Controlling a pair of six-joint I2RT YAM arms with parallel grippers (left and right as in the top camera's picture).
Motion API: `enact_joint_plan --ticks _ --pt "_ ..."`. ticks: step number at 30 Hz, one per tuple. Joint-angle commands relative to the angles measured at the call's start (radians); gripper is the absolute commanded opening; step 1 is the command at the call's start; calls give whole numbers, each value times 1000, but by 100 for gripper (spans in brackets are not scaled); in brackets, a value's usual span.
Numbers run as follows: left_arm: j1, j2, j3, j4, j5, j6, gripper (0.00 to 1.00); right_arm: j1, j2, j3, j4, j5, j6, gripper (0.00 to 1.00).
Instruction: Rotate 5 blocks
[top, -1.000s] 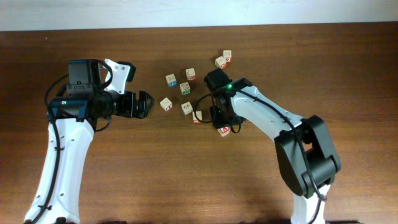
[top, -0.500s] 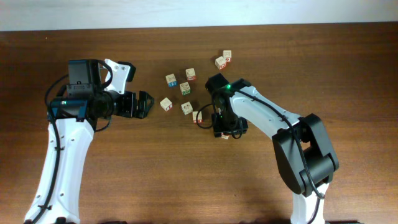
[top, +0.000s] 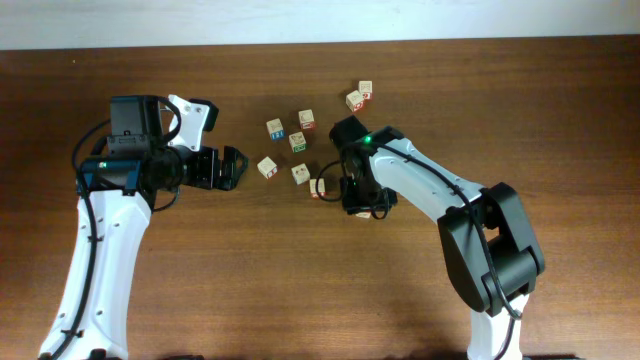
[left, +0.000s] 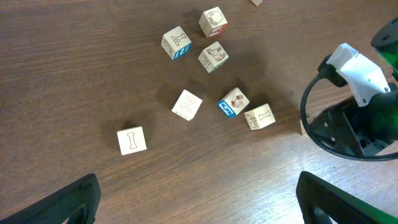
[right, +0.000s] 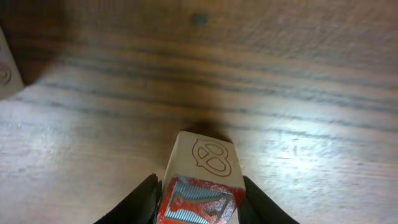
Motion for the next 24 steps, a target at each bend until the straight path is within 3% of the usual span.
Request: enact_joint_plan --ticks 1,10,20,23,24 --pt "-3 3 23 -1 17 -9 99 -21 9 2 13 66 -32 40" --pt "-3 3 23 -1 17 -9 99 -153 9 2 16 50 -177 40" --pt "-3 3 23 -1 18 -9 99 -154 9 2 21 51 -211 42" --pt "-3 3 23 -1 17 -9 99 -154 8 43 -2 51 -211 66" --pt "-3 3 23 -1 18 -9 99 -154 8 68 -17 52 -212 69"
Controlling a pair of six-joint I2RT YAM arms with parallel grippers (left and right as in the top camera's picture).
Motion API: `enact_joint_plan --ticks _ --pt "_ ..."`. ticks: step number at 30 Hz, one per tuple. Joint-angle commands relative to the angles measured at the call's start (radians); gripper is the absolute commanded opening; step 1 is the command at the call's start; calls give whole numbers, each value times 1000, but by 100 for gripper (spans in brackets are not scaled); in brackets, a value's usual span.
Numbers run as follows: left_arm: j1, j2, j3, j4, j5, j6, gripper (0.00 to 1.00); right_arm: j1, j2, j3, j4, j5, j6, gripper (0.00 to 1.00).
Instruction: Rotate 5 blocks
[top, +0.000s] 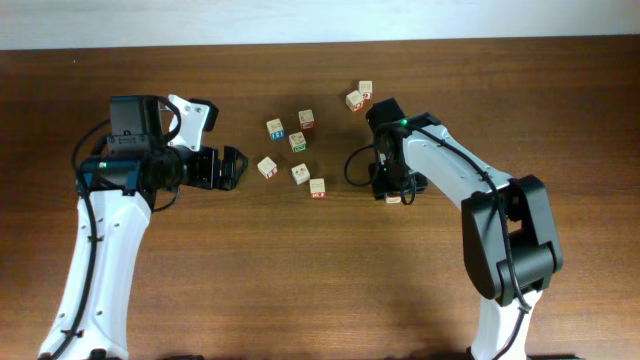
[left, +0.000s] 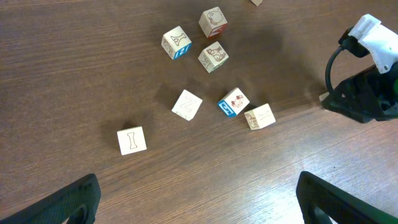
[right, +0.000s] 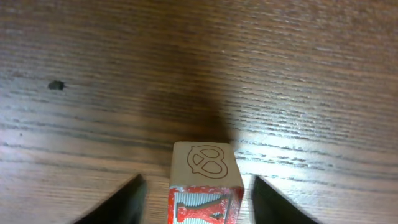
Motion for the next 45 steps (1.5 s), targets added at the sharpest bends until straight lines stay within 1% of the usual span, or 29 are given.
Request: enact_joint_plan --ticks 1,4,6,10,15,17,22,25,27,33,37,40,45 --pt "-3 3 23 -1 18 -9 99 5 7 91 -43 10 -7 70" --pt "-3 3 23 -1 17 -9 99 6 7 194 -99 1 -6 74" --pt "-3 3 23 -1 17 -9 99 14 7 249 -114 -69 -6 74" --pt "-3 3 23 -1 17 -9 99 61 10 264 -58 -195 9 74" --pt "-3 3 23 -1 18 -9 99 159 54 262 35 -154 210 74" --pt "-3 3 23 -1 17 -9 99 185 74 262 60 -127 246 74" --pt "-3 3 23 -1 17 -9 99 209 129 262 105 -133 244 74" --pt "-3 3 23 -1 17 -9 99 215 153 262 132 -193 196 74" --pt "-3 3 23 -1 17 -9 99 219 158 262 133 -192 187 73" --pt "-3 3 23 -1 17 -9 99 230 174 261 121 -192 187 62" --pt "-2 3 23 -1 18 -9 99 234 176 261 106 -180 222 51" --pt "-2 3 23 -1 17 -9 99 234 177 261 92 -165 245 48" --pt "-2 3 23 -1 17 -9 99 232 177 261 67 -156 272 38"
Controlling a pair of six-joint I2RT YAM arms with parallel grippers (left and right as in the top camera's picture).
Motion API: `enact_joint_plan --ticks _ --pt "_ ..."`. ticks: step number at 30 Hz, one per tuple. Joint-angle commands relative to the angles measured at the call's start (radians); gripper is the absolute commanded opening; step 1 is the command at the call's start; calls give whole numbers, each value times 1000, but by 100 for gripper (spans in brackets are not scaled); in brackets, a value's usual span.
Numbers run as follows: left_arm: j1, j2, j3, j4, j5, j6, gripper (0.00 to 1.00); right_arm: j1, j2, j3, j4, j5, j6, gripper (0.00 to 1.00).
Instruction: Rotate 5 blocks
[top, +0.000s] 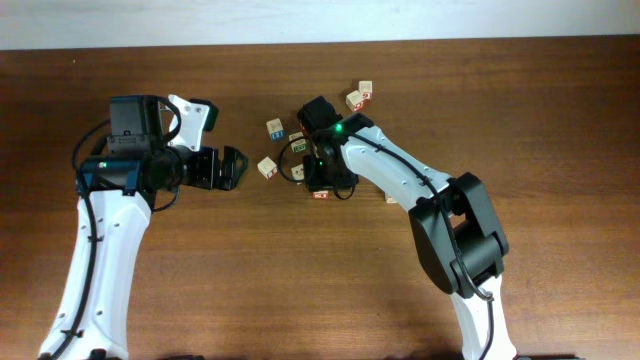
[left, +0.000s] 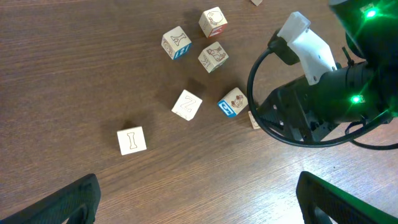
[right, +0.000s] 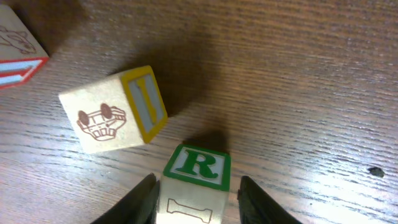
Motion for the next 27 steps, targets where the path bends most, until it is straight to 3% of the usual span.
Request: enact_joint_plan --ticks 1,12,27 --pt "-2 3 23 -1 17 -9 99 5 14 6 -19 21 29 38" --pt "-2 3 23 -1 18 -9 99 -105 13 15 -156 47 28 28" --pt "-2 3 23 -1 17 -9 99 -171 13 15 -278 205 -3 31"
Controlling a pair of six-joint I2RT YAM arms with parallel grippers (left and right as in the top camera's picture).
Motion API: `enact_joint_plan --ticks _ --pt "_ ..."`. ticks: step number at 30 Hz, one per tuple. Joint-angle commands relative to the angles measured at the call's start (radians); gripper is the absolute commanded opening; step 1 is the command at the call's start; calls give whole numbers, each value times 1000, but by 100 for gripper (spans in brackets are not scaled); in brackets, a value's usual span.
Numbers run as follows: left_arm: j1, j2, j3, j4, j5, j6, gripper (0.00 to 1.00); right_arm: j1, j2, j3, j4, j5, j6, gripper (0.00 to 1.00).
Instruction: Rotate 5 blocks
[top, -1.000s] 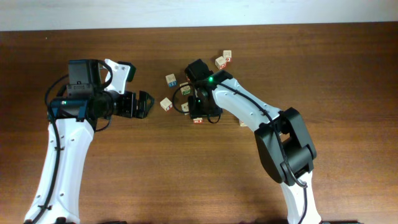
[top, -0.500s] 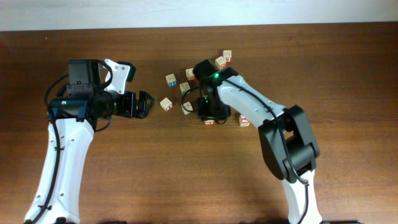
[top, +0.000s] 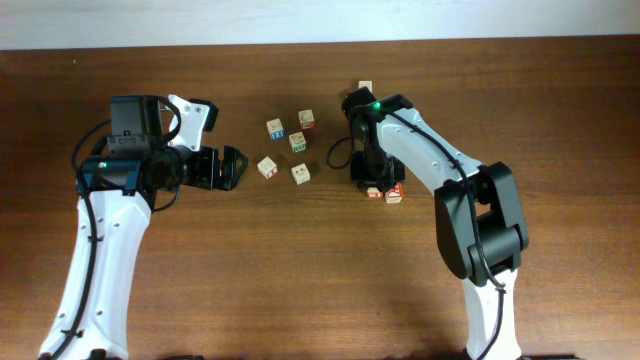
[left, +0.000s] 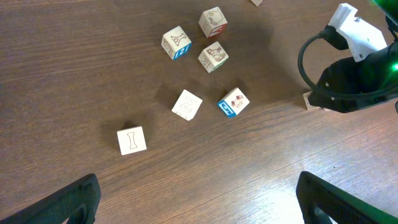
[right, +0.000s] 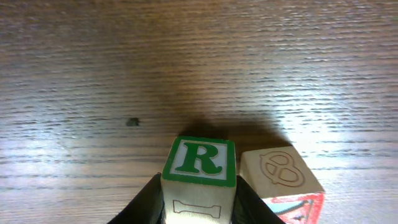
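Note:
My right gripper (right: 199, 190) is shut on a wooden block with a green R (right: 199, 158), low over the table, right of the cluster. Touching it on the right stands a block with a pretzel outline and a red side (right: 283, 174). From overhead the pair shows as the R block (top: 373, 192) and the pretzel block (top: 394, 194) under the right gripper (top: 368, 182). Several more blocks lie in a cluster (top: 297, 142), one marked I (left: 132, 140). The left gripper (left: 198, 190) hangs open, high and left of the cluster (top: 230, 168).
One more block (top: 365, 88) peeks out behind the right arm (top: 420, 150) at the back. The table's far edge (top: 320, 42) runs along the top. The left arm (top: 100, 250) stands along the left side.
The right gripper, shut on the R block beside a yellow-sided block in the cluster, is now further right. It holds the R block next to the pretzel block.
The right gripper first held the pretzel block near the cluster. Then the block stood further right between open jaws. After that the gripper was at the cluster, shut on the R block. Now the R block is beside the pretzel block. The left arm stayed still.

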Motion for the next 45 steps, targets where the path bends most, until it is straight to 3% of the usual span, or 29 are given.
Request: enact_joint_plan --ticks 1,10,15,19,22,28,36,45 --pt "-2 3 23 -1 18 -9 99 -5 10 3 -10 57 -7 36" --pt "-2 3 23 -1 17 -9 99 -5 10 19 -48 0 -7 43" --pt "-2 3 23 -1 17 -9 99 -5 10 128 -79 -8 -15 43" --pt "-2 3 23 -1 13 -9 99 -2 10 251 -44 -8 -19 57" --pt "-2 3 23 -1 13 -9 99 7 10 267 77 -49 -53 60" --pt "-2 3 23 -1 13 -9 99 73 58 267 249 -109 -52 60" --pt "-2 3 23 -1 11 -9 99 182 97 263 266 -105 -86 54" --pt "-2 3 23 -1 11 -9 99 193 143 262 231 -173 -144 54"
